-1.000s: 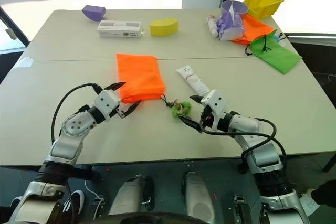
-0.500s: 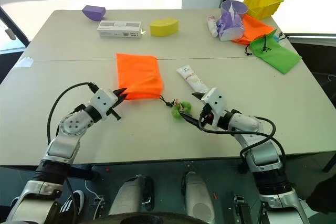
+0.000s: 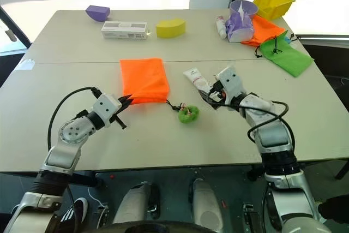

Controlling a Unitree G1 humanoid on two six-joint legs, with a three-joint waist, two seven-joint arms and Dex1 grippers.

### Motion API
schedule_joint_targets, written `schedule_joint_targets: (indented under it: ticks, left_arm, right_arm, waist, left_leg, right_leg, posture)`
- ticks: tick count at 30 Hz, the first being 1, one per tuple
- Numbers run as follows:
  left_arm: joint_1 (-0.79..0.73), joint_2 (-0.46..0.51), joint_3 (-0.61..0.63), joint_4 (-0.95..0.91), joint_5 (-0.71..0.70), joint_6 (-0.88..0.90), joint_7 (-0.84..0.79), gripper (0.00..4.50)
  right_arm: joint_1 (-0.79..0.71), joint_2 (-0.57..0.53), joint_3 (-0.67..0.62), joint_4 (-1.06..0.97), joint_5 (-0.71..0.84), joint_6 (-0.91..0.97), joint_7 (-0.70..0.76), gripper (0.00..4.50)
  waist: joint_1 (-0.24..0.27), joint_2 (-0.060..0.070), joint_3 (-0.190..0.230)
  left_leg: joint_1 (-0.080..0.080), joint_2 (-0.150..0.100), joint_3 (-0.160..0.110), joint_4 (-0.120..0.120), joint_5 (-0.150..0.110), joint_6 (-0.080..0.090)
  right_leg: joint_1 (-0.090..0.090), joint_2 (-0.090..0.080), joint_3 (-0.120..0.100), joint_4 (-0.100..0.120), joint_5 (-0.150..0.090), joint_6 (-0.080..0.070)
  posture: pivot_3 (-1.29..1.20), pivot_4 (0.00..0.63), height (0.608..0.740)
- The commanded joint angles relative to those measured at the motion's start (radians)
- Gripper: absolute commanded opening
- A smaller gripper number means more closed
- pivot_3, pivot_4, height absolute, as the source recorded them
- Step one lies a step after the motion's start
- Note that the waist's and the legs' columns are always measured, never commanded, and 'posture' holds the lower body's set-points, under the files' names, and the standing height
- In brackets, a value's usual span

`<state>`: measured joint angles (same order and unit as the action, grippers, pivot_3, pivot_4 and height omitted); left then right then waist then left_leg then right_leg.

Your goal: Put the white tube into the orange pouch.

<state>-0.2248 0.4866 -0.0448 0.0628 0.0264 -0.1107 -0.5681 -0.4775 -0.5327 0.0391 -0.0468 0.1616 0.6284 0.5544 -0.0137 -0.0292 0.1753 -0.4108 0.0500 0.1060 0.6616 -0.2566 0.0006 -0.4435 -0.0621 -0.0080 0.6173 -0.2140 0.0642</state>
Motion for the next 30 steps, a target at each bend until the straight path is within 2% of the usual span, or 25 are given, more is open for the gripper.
schedule_joint_targets:
  ticks: [1, 5, 9, 18, 21, 23, 24, 25, 30]
  left_arm:
    - [0.007, -0.006, 0.005, -0.043, -0.009, 0.004, 0.009, 0.07]
    - [0.012, -0.012, 0.004, -0.050, 0.000, 0.005, 0.019, 0.07]
    - [0.021, -0.018, 0.009, -0.061, -0.005, 0.016, 0.024, 0.07]
    - [0.046, -0.017, 0.006, -0.095, 0.000, 0.028, 0.031, 0.07]
    - [0.048, -0.017, 0.005, -0.100, -0.001, 0.035, 0.032, 0.00]
    - [0.051, -0.016, 0.004, -0.104, -0.001, 0.041, 0.032, 0.00]
    - [0.052, -0.015, 0.004, -0.106, 0.000, 0.043, 0.032, 0.00]
    - [0.055, -0.015, 0.004, -0.108, 0.000, 0.044, 0.032, 0.00]
    - [0.068, -0.015, -0.001, -0.126, 0.003, 0.055, 0.030, 0.00]
  right_arm:
    - [-0.089, -0.031, 0.003, -0.009, 0.004, 0.201, -0.006, 4.50]
    - [-0.146, -0.019, -0.015, -0.012, 0.070, 0.365, 0.023, 4.50]
    - [-0.179, 0.031, -0.031, 0.022, 0.095, 0.434, -0.007, 4.50]
    - [-0.176, 0.040, 0.060, 0.104, -0.006, 0.353, -0.075, 4.50]
    - [-0.164, 0.046, 0.067, 0.124, -0.018, 0.331, -0.082, 3.68]
    - [-0.160, 0.054, 0.056, 0.106, -0.005, 0.336, -0.081, 2.75]
    - [-0.159, 0.053, 0.055, 0.093, -0.003, 0.337, -0.080, 2.13]
    - [-0.156, 0.050, 0.053, 0.080, -0.001, 0.334, -0.078, 1.81]
    - [-0.148, 0.010, 0.025, -0.039, 0.029, 0.316, -0.038, 1.82]
  waist:
    - [-0.001, 0.000, 0.000]
    - [-0.001, 0.000, 0.000]
    - [-0.001, 0.000, 0.000]
    - [-0.002, 0.000, 0.000]
    - [-0.002, 0.000, 0.000]
    - [-0.003, 0.000, 0.000]
    - [-0.003, 0.000, 0.000]
    - [-0.003, 0.000, 0.000]
    - [-0.002, 0.000, 0.000]
  left_leg:
    - [0.000, 0.000, 0.000, 0.000, 0.000, 0.000]
    - [0.000, 0.000, 0.000, 0.000, 0.000, 0.000]
    - [0.000, 0.000, 0.000, 0.000, 0.000, 0.000]
    - [-0.001, 0.000, 0.000, 0.000, 0.000, 0.000]
    - [-0.001, 0.000, 0.000, 0.000, 0.000, 0.000]
    - [-0.001, 0.000, 0.000, 0.000, 0.000, 0.000]
    - [-0.001, 0.000, 0.000, 0.000, 0.000, 0.000]
    - [-0.001, 0.000, 0.000, 0.000, 0.000, 0.000]
    - [-0.002, 0.000, 0.000, 0.000, 0.000, 0.000]
  right_leg:
    - [0.000, 0.000, 0.000, 0.000, 0.000, 0.000]
    - [0.000, 0.000, 0.000, 0.000, 0.000, 0.000]
    - [0.000, 0.000, 0.000, 0.000, 0.000, 0.000]
    - [-0.001, 0.000, 0.000, 0.000, 0.000, 0.000]
    - [-0.001, 0.000, 0.000, 0.000, 0.000, 0.000]
    - [-0.001, 0.001, 0.000, 0.000, 0.000, 0.000]
    - [-0.001, 0.001, 0.000, 0.000, 0.000, 0.000]
    - [-0.001, 0.001, 0.000, 0.000, 0.000, 0.000]
    - [-0.002, 0.001, 0.000, 0.000, 0.000, 0.000]
  posture:
    - [0.00, 0.150, 0.740]
    - [0.00, 0.150, 0.740]
    - [0.00, 0.150, 0.740]
    - [0.00, 0.150, 0.740]
    - [0.00, 0.150, 0.740]
    - [0.00, 0.150, 0.740]
    - [0.00, 0.150, 0.740]
    - [0.00, 0.150, 0.740]
    - [0.00, 0.150, 0.740]
